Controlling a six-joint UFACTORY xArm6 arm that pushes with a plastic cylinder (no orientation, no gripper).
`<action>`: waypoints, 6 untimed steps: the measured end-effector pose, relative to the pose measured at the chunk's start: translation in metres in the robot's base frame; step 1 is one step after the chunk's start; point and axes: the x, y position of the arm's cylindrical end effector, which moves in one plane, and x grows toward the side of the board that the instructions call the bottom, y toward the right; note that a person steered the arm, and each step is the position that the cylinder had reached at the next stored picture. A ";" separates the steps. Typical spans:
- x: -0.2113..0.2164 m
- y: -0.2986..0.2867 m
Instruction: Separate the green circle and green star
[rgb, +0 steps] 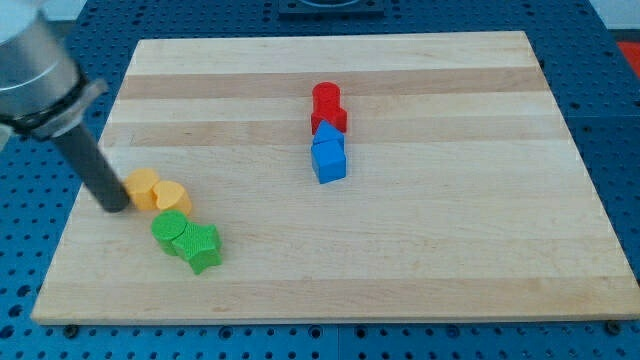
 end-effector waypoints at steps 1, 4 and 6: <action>-0.002 0.024; 0.078 0.067; 0.042 0.113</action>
